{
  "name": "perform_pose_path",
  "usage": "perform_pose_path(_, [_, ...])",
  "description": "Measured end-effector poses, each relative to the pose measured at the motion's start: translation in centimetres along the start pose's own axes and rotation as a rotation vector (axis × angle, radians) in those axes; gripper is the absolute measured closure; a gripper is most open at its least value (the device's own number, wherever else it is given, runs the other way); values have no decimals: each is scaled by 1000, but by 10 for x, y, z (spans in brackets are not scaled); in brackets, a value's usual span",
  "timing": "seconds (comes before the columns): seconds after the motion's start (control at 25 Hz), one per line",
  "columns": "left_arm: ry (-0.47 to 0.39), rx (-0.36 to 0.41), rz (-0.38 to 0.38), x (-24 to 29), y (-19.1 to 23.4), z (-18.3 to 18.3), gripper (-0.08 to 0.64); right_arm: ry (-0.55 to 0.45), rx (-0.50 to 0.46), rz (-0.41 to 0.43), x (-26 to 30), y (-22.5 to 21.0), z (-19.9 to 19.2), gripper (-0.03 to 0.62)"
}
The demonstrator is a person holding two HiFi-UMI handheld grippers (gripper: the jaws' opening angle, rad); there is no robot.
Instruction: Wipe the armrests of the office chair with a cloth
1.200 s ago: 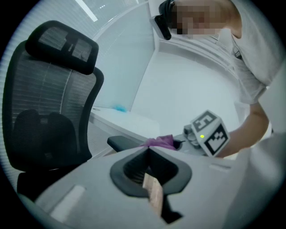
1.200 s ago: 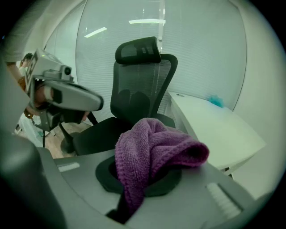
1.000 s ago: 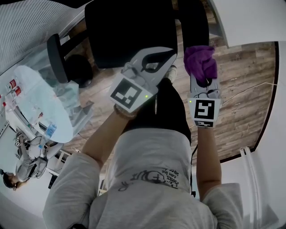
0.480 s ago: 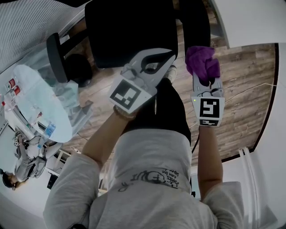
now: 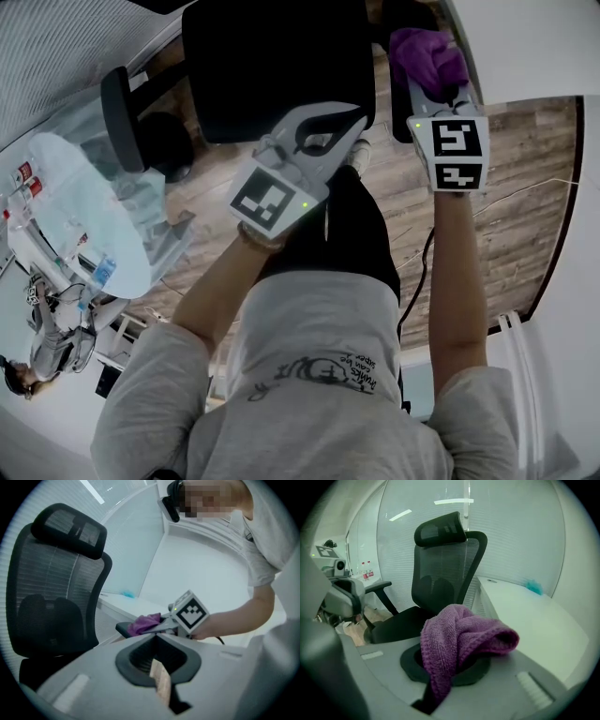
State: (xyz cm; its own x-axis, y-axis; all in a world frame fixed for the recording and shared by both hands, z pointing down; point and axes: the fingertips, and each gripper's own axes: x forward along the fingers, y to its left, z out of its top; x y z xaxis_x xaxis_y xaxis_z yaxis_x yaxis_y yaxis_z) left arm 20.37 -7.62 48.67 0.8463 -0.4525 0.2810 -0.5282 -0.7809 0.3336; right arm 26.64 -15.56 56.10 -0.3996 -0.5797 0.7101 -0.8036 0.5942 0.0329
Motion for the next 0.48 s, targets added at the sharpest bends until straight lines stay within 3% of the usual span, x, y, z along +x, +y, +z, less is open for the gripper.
perform_pose_path(0.48, [-11, 4, 12, -8, 6, 5, 560, -6, -31, -4, 46, -33, 41, 560])
